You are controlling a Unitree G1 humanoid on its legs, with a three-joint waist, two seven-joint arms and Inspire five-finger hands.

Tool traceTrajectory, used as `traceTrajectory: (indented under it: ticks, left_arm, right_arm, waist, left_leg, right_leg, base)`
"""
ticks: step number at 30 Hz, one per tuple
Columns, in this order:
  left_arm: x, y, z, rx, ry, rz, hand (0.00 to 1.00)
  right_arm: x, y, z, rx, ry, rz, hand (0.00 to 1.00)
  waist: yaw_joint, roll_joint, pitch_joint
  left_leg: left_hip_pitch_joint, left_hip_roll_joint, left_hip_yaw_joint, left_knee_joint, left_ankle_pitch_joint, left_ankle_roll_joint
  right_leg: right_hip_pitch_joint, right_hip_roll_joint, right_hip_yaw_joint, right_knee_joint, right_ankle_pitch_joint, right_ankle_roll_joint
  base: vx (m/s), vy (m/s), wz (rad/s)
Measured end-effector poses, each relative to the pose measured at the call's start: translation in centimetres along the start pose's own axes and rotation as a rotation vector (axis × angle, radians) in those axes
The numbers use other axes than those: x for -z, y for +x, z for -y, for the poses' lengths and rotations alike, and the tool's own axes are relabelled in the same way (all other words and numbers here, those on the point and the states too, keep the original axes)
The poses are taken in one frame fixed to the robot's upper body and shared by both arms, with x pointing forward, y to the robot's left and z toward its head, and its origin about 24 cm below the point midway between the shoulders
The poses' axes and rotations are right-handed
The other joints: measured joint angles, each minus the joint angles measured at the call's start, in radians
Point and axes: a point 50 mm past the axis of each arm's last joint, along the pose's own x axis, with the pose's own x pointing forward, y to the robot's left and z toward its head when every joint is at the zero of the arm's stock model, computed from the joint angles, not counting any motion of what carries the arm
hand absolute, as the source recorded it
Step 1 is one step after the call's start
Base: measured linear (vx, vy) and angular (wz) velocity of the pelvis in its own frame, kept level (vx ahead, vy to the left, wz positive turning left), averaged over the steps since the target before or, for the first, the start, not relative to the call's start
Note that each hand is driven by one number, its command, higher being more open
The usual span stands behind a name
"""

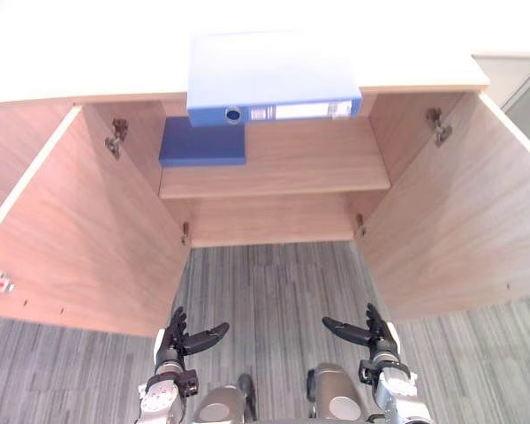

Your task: Walk over to the cabinet, pick up the folder, carry it to the office cabinet, place the folder inside the office cabinet, then close the office cabinet door

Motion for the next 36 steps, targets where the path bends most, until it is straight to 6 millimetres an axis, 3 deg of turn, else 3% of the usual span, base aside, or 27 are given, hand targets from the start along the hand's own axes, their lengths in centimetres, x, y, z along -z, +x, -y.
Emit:
traceTrajectory:
  ticks: [1, 3, 4, 5, 7, 8, 9, 10, 11, 12, 13, 15, 16, 17, 18, 21, 24, 28, 33, 36]
  left_arm:
    - [0.1, 0.0, 0.0, -0.003, -0.001, -0.004, 1.0]
    - [0.8, -0.2, -0.5, -0.014, 0.007, -0.031, 1.0]
    - [1.3, -0.5, -1.3, -0.027, 0.025, -0.049, 1.0]
    - [2.2, -0.5, -0.4, -0.026, -0.004, -0.098, 1.0]
    - [3.0, -0.9, 0.9, -0.009, -0.04, -0.124, 1.0]
    - [3.1, -1.0, 1.6, 0.003, -0.059, -0.126, 1.0]
    - [3.1, -1.1, 2.0, 0.01, -0.073, -0.123, 1.0]
    - [2.9, -1.3, 2.3, 0.017, -0.084, -0.107, 1.0]
    - [2.8, -1.4, 2.4, 0.021, -0.086, -0.102, 1.0]
    - [2.5, -1.4, 2.6, 0.028, -0.091, -0.09, 1.0]
    - [2.4, -1.3, 2.7, 0.03, -0.093, -0.083, 1.0]
    - [1.4, -1.1, 2.9, 0.038, -0.098, -0.041, 1.0]
    - [1.1, -1.0, 3.0, 0.042, -0.099, -0.03, 1.0]
    - [0.5, -1.0, 3.3, 0.053, -0.099, -0.004, 1.0]
    - [-0.1, -0.8, 3.0, 0.056, -0.083, 0.019, 1.0]
    - [-2.4, -1.3, 2.5, 0.061, -0.072, 0.131, 1.0]
    - [-4.9, -2.0, 1.4, 0.055, -0.018, 0.258, 1.0]
    - [-7.3, -3.6, 0.6, 0.02, 0.063, 0.404, 1.0]
    - [-8.5, -5.5, 0.6, 0.022, 0.136, 0.493, 1.0]
    - [-10.6, -7.7, 1.0, 0.078, 0.184, 0.617, 1.0]
  right_arm:
    - [0.0, 0.0, 0.0, -0.001, 0.002, -0.001, 1.0]
    - [0.6, -0.3, 0.0, 0.002, 0.004, -0.016, 1.0]
    - [1.7, -0.9, 0.1, 0.007, 0.009, -0.047, 1.0]
    - [1.7, -0.6, 0.9, 0.023, -0.012, -0.057, 1.0]
    - [2.2, -1.0, 1.6, 0.045, -0.012, -0.072, 1.0]
    - [2.2, -1.3, 1.8, 0.05, -0.01, -0.06, 1.0]
    - [2.4, -1.7, 1.8, 0.051, -0.009, -0.059, 1.0]
    - [2.5, -2.0, 1.6, 0.048, -0.001, -0.05, 1.0]
    - [2.5, -2.1, 1.5, 0.047, 0.003, -0.046, 1.0]
    - [2.4, -2.1, 1.5, 0.047, 0.01, -0.037, 1.0]
    - [2.3, -2.1, 1.5, 0.051, 0.014, -0.035, 1.0]
    - [1.7, -1.7, 1.7, 0.067, 0.031, -0.021, 1.0]
    - [1.6, -1.6, 1.9, 0.074, 0.033, -0.019, 1.0]
    - [1.6, -1.6, 2.4, 0.09, 0.034, -0.022, 1.0]
    - [2.1, -1.6, 2.3, 0.096, 0.046, -0.048, 1.0]
    - [3.0, -2.0, 2.5, 0.104, 0.05, -0.076, 1.0]
    - [3.6, -2.3, 2.6, 0.105, 0.049, -0.096, 1.0]
    - [3.8, -2.4, 2.6, 0.101, 0.047, -0.098, 1.0]
    - [4.1, -2.5, 2.8, 0.102, 0.035, -0.11, 1.0]
    - [4.6, -2.7, 3.6, 0.099, -0.02, -0.127, 1.0]
  waist:
    - [-0.004, 0.001, -0.001]
    - [-0.014, -0.01, -0.022]
    - [-0.012, -0.058, -0.051]
    - [-0.007, -0.01, -0.046]
    - [-0.008, 0.011, -0.062]
    - [-0.012, 0.026, -0.059]
    - [-0.006, 0.03, -0.061]
    - [0.011, 0.029, -0.06]
    - [0.017, 0.025, -0.06]
    - [0.025, 0.02, -0.063]
    - [0.029, 0.021, -0.063]
    - [0.038, 0.033, -0.072]
    - [0.038, 0.039, -0.076]
    - [0.037, 0.059, -0.088]
    - [0.039, 0.044, -0.093]
    - [0.035, 0.026, -0.108]
    - [0.039, 0.028, -0.111]
    - [0.042, 0.029, -0.117]
    - [0.043, 0.031, -0.139]
    - [0.043, 0.032, -0.143]
  left_leg:
    - [0.013, 0.01, -0.001, -0.001, -0.004, -0.006]
    - [0.045, 0.022, -0.005, 0.0, -0.043, -0.072]
    - [0.07, -0.005, -0.019, 0.008, -0.088, -0.119]
    - [0.081, 0.041, -0.037, 0.035, -0.115, -0.129]
    - [0.037, 0.08, -0.044, 0.191, -0.105, -0.147]
    - [-0.038, 0.12, -0.047, 0.383, -0.08, -0.172]
    - [-0.103, 0.159, -0.049, 0.542, -0.054, -0.186]
    - [-0.162, 0.196, -0.03, 0.668, -0.075, -0.194]
    - [-0.19, 0.205, -0.021, 0.695, -0.089, -0.188]
    - [-0.229, 0.209, -0.008, 0.677, -0.104, -0.17]
    - [-0.238, 0.209, 0.003, 0.635, -0.109, -0.171]
    - [-0.231, 0.178, -0.005, 0.324, -0.101, -0.169]
    - [-0.225, 0.168, -0.012, 0.235, -0.075, -0.165]
    - [-0.213, 0.156, -0.029, 0.081, 0.048, -0.15]
    - [-0.186, 0.136, -0.027, 0.039, 0.068, -0.148]
    - [-0.136, 0.09, -0.025, -0.035, 0.079, -0.137]
    - [-0.104, 0.066, -0.025, -0.071, 0.084, -0.13]
    - [-0.076, 0.058, -0.029, -0.109, 0.096, -0.117]
    - [-0.062, 0.051, -0.034, -0.141, 0.116, -0.112]
    - [-0.06, 0.048, -0.049, -0.15, 0.124, -0.112]
  right_leg:
    - [-0.014, 0.011, -0.01, -0.084, 0.001, 0.002]
    - [-0.017, 0.05, -0.012, -0.432, 0.116, -0.004]
    - [-0.023, 0.042, 0.026, -0.577, 0.351, -0.065]
    - [-0.029, 0.071, 0.006, -0.493, 0.314, -0.069]
    - [0.019, 0.086, -0.009, -0.497, 0.225, -0.077]
    - [0.07, 0.099, -0.027, -0.518, 0.192, -0.085]
    - [0.11, 0.111, -0.035, -0.542, 0.177, -0.102]
    - [0.161, 0.124, -0.036, -0.571, 0.167, -0.115]
    - [0.182, 0.125, -0.035, -0.584, 0.164, -0.12]
    - [0.215, 0.124, -0.032, -0.609, 0.173, -0.106]
    - [0.227, 0.123, -0.027, -0.62, 0.174, -0.105]
    - [0.266, 0.121, -0.011, -0.659, 0.178, -0.097]
    - [0.267, 0.122, -0.011, -0.664, 0.178, -0.093]
    - [0.27, 0.132, -0.008, -0.674, 0.174, -0.078]
    - [0.283, 0.118, 0.003, -0.682, 0.173, -0.064]
    - [0.314, 0.078, 0.004, -0.71, 0.163, -0.036]
    - [0.339, 0.058, 0.004, -0.728, 0.162, -0.025]
    - [0.355, 0.055, 0.002, -0.736, 0.162, -0.023]
    - [0.357, 0.057, 0.001, -0.739, 0.163, -0.023]
    - [0.362, 0.057, -0.003, -0.74, 0.159, -0.017]
  base:
    - [0.56, -0.173, 0.44]
    - [0.46, -0.155, 0.41]
    - [0.43, -0.165, 0.2]
    - [0.49, -0.195, 0.27]
    - [0.47, -0.214, 0.29]
    - [0.48, -0.244, 0.33]
    - [0.42, -0.198, 0.2]
    - [0.33, -0.131, -0.04]
    - [0.31, -0.095, -0.16]
    - [0.23, -0.06, -0.13]
    - [0.27, -0.036, -0.25]
    - [0.26, 0.035, -0.25]
    - [0.25, 0.096, -0.1]
    - [0.22, 0.143, -0.07]
    - [0.22, 0.14, 0.01]
    - [0.17, 0.125, 0.09]
    - [0.1, 0.095, 0.05]
    - [0.02, 0.015, 0.04]
    - [-0.03, -0.006, 0.02]
    - [-0.08, -0.017, 0.08]
